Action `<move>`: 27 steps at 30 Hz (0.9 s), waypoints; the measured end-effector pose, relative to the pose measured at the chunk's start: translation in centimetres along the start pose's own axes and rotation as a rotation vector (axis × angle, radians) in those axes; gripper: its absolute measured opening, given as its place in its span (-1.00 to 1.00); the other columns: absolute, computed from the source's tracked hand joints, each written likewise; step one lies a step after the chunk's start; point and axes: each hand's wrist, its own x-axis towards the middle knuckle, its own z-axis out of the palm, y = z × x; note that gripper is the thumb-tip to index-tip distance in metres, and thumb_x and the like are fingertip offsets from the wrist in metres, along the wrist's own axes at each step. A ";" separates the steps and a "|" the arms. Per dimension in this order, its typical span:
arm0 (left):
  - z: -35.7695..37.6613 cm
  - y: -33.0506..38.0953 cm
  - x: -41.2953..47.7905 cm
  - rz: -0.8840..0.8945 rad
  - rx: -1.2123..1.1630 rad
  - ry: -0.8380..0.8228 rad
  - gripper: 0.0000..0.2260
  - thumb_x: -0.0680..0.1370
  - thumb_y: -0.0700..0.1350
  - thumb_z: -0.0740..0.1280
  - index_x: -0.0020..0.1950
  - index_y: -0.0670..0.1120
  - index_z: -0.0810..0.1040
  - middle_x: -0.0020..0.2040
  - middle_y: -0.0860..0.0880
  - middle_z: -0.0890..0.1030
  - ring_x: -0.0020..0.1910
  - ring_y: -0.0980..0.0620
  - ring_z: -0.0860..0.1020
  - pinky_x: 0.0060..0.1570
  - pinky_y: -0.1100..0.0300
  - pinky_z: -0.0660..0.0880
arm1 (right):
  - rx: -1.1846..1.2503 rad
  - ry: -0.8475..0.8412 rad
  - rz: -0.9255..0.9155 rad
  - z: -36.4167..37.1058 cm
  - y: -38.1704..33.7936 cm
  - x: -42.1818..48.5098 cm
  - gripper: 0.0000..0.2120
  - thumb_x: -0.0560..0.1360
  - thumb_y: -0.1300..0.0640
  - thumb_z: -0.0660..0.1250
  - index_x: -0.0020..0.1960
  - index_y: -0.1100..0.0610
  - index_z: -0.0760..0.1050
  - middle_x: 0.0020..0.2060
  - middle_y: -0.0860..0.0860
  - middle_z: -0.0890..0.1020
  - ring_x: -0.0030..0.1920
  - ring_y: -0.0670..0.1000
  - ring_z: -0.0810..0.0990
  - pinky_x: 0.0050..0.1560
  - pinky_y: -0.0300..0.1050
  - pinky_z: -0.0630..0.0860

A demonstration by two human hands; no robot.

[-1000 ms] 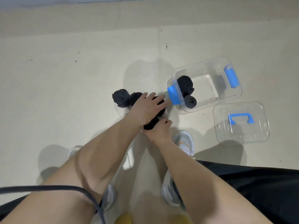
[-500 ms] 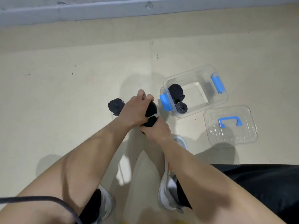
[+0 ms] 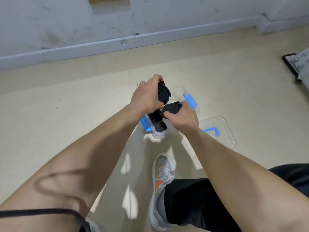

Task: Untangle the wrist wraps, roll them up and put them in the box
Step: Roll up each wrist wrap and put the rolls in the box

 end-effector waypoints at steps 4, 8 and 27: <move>4.6 1.2 3.3 0.017 0.113 -0.128 -0.19 0.39 -0.06 0.54 0.57 0.05 0.23 0.34 -0.08 0.51 0.31 -0.14 0.45 0.17 -0.02 0.49 | -0.227 0.053 0.024 -0.5 3.1 4.3 -0.51 0.42 -0.20 0.35 0.10 0.08 0.24 0.01 0.06 0.57 0.09 0.15 0.44 0.11 0.04 0.35; 9.0 0.4 5.3 0.046 0.273 -0.181 -0.44 0.42 -0.03 0.47 0.41 -0.01 0.44 0.28 -0.06 0.51 0.25 -0.14 0.46 0.09 0.03 0.43 | -0.389 0.091 -0.034 1.8 4.6 6.9 -0.55 0.42 -0.17 0.41 0.07 0.11 0.34 -0.05 0.06 0.51 0.10 0.18 0.50 0.07 0.04 0.28; 16.7 -3.7 6.5 0.086 0.434 -0.047 -0.49 0.66 0.17 0.19 0.52 -0.08 0.26 0.21 -0.11 0.55 0.17 -0.16 0.47 -0.01 0.04 0.28 | -0.579 -0.023 -0.060 8.4 5.1 9.2 -0.86 0.41 -0.03 0.19 -0.09 -0.07 0.50 -0.28 -0.13 0.51 0.02 0.07 0.51 0.36 0.16 0.07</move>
